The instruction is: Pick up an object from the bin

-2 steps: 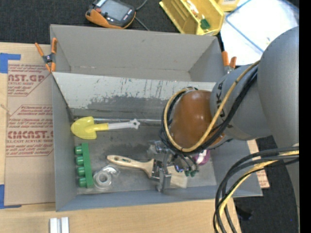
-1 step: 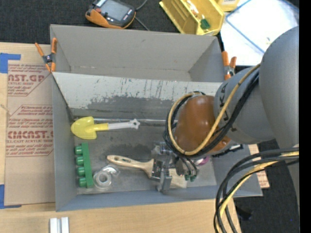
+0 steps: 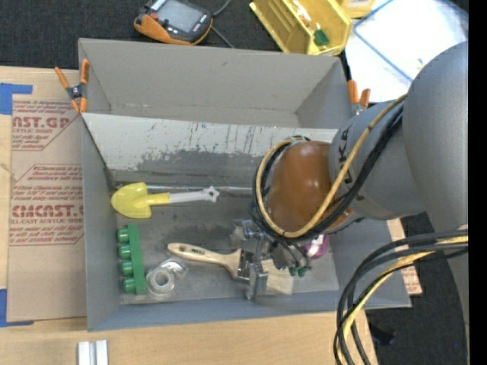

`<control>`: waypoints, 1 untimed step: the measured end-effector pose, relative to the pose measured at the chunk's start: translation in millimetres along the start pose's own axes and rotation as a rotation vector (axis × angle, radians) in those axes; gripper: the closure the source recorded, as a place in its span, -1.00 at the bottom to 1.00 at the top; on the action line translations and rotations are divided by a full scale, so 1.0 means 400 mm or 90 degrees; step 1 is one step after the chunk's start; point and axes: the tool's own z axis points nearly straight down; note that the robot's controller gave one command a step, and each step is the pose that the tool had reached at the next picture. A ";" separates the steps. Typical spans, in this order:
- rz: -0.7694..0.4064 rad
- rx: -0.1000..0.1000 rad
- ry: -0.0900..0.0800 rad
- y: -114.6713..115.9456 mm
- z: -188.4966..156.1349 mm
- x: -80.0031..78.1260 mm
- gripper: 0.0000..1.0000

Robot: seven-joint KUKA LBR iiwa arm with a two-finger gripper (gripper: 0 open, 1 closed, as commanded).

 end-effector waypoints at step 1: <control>0.066 0.000 -0.019 0.072 -0.002 0.022 -1.00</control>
Offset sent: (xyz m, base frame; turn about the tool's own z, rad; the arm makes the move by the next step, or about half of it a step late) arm -0.0025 0.0040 0.0000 0.0232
